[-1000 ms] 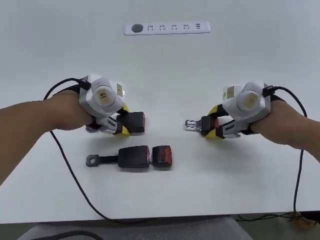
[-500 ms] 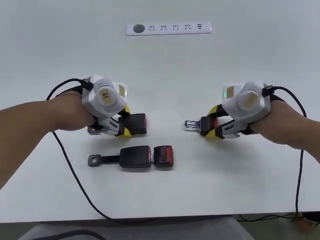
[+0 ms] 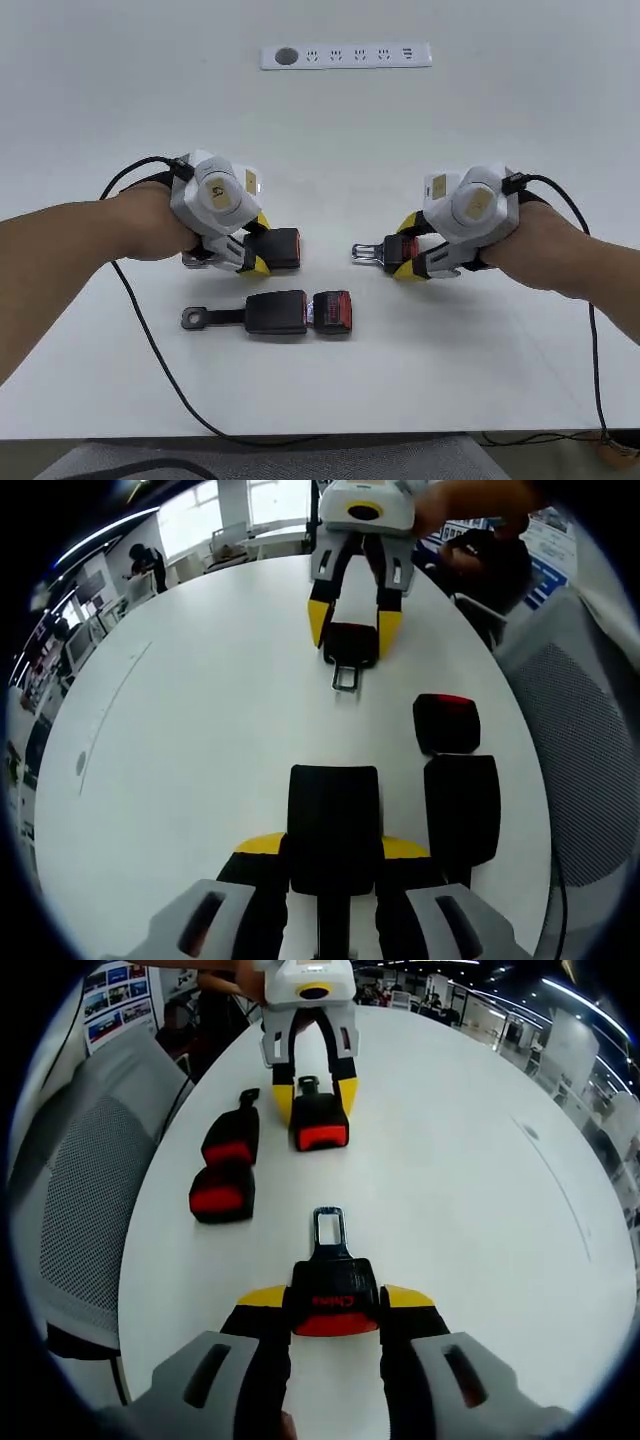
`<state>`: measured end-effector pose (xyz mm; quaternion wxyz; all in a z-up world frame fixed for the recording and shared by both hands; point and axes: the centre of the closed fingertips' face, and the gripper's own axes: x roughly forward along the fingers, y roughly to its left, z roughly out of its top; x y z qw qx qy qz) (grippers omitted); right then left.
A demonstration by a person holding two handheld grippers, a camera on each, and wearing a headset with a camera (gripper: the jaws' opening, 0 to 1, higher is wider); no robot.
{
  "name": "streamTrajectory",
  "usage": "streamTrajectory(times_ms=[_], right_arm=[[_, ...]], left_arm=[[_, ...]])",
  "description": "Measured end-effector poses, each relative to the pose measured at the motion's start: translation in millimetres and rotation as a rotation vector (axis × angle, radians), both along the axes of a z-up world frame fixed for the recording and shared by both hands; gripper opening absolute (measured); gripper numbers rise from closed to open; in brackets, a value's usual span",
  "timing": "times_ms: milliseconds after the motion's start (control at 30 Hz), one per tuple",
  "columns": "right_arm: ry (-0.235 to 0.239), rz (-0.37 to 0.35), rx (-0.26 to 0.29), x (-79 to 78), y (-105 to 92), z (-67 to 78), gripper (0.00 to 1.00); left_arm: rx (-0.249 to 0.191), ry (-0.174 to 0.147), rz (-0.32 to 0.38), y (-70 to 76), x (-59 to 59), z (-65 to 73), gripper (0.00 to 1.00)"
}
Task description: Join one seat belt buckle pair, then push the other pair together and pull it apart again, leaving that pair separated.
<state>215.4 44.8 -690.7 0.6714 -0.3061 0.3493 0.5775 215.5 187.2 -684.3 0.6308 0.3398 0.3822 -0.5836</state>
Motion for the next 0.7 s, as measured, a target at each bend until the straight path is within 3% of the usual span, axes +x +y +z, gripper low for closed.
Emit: streamTrajectory(times_ms=[333, 700], right_arm=[[-0.008, 0.006, 0.024, 1.4, 32.2, 1.2, 0.32], [-0.022, 0.023, 0.024, 7.2, 51.2, -0.5, 0.32]], left_arm=[[0.004, -0.001, -0.004, 1.9, 2.5, -1.6, 0.34], [0.004, -0.001, -0.004, 3.4, 4.4, -3.9, 0.34]])
